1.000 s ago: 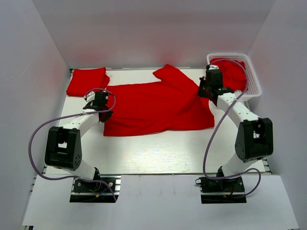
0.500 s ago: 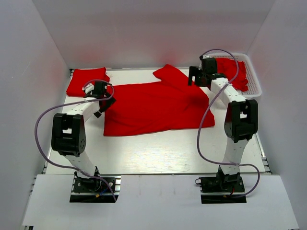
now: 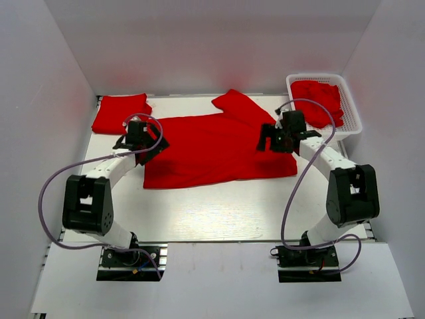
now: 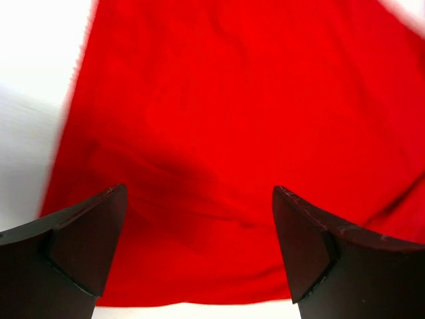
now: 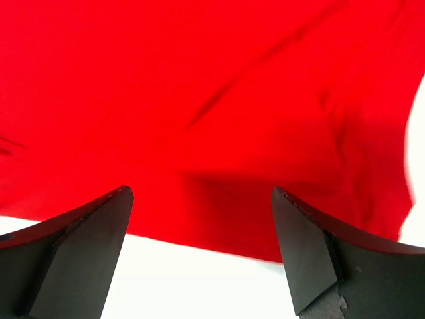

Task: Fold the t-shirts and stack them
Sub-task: Grap the side of the flattened tshirt furthest away from the robot with both arms

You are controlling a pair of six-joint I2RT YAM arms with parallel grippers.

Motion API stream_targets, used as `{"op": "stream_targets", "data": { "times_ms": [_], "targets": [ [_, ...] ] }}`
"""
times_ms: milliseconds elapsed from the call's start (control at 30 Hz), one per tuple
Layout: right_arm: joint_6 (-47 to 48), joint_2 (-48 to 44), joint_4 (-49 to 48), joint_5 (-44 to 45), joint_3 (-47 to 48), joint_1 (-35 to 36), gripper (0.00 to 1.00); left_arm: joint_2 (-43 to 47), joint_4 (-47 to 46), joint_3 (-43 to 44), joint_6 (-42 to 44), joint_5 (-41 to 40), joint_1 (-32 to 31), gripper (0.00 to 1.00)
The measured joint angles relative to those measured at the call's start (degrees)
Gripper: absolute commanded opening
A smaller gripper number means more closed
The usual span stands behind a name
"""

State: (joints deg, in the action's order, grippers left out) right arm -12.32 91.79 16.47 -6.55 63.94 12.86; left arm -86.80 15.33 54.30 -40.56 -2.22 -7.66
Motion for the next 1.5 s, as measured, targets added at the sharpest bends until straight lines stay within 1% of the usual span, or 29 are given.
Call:
{"op": "stream_targets", "data": {
  "times_ms": [100, 233, 367, 500, 600, 700, 833, 933, 1033, 1100, 1167, 1300, 1500],
  "targets": [
    [-1.2, 1.7, 0.0, -0.3, -2.6, -0.2, 0.90, -3.8, -2.0, -1.6, 0.8, 3.9, -0.8, 1.00],
    [-2.8, 5.9, -1.2, -0.8, -2.9, -0.5, 0.90, -6.6, -6.4, -5.4, 1.4, 6.8, -1.6, 1.00],
    [-5.0, 9.0, -3.3, -0.7, -4.1, -1.6, 0.90, -7.3, -8.5, -5.5, 1.6, 7.2, -1.6, 1.00],
    [-8.3, 7.7, -6.8, -1.6, -6.8, -3.5, 0.90, -6.3, -9.7, -7.5, 1.5, 6.7, -1.3, 1.00],
    [-10.9, 2.2, -10.2, -1.5, -13.8, -4.5, 0.90, -2.8, -10.2, -11.3, 1.0, 6.1, -1.2, 1.00],
    [-14.5, -8.0, -10.2, -1.1, -23.9, -5.0, 0.90, 3.6, -9.1, -16.9, -0.3, 5.9, -1.3, 1.00],
    [-18.8, -24.0, -5.9, -1.2, -35.7, -4.9, 0.90, 13.6, -2.8, -22.9, -1.8, 6.0, -1.6, 1.00],
    [-19.9, -33.2, -0.8, -1.0, -39.7, -4.8, 0.90, 20.5, 5.1, -25.3, -2.1, 5.3, -1.6, 1.00],
    [-18.7, -37.0, 5.8, 0.3, -39.1, -4.8, 0.90, 26.2, 12.2, -25.3, -1.6, 3.5, -1.6, 1.00],
    [-16.9, -37.0, 9.4, 0.6, -36.5, -4.7, 0.90, 28.9, 15.0, -23.8, -1.1, 1.9, -1.6, 1.00],
    [-15.2, -36.3, 10.8, 0.4, -33.0, -4.4, 0.90, 30.5, 16.3, -21.2, -0.6, 0.2, -1.6, 1.00],
    [-12.7, -34.3, 9.5, -0.7, -27.0, -3.4, 0.90, 30.9, 15.7, -16.9, 0.3, -2.1, -1.4, 1.00],
    [-11.4, -28.4, 6.7, -3.3, -26.3, -1.5, 0.90, 26.5, 14.3, -15.2, 1.0, -3.2, -1.2, 1.00]
  ]
}}
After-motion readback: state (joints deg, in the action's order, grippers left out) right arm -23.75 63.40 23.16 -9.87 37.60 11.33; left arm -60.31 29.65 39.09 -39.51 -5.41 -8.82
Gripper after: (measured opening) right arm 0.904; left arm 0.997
